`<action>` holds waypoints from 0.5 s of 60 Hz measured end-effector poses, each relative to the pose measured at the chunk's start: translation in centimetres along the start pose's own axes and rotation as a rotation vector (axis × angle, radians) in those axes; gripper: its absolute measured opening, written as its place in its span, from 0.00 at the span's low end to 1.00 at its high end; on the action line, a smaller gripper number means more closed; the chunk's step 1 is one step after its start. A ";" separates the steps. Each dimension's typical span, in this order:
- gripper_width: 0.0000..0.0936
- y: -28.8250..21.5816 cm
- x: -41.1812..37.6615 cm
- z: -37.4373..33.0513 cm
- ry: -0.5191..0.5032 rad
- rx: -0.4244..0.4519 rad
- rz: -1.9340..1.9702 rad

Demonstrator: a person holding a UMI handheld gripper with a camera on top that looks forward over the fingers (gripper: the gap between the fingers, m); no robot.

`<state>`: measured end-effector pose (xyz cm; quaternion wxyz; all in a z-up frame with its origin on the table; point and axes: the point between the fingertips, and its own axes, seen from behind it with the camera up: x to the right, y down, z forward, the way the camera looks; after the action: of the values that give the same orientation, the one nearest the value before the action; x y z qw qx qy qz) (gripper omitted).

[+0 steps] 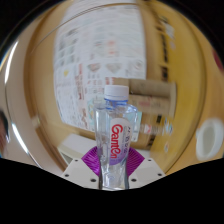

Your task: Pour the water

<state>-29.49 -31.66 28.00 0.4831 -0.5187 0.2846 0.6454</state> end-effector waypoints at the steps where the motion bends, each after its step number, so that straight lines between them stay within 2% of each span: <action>1: 0.30 -0.6 -0.4 0.1 0.011 0.000 -0.064; 8: 0.30 -7.1 -1.8 -0.7 0.081 0.035 -0.476; 17: 0.30 -15.8 -0.8 -3.5 0.281 0.114 -0.981; 20: 0.30 -17.4 -0.7 -5.0 0.375 0.113 -1.113; 24: 0.30 -20.9 3.3 -6.9 0.483 0.100 -1.260; 30: 0.30 -24.1 8.0 -9.7 0.656 0.045 -1.395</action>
<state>-3.49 -28.46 20.76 0.6793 -0.7331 0.0335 -0.0013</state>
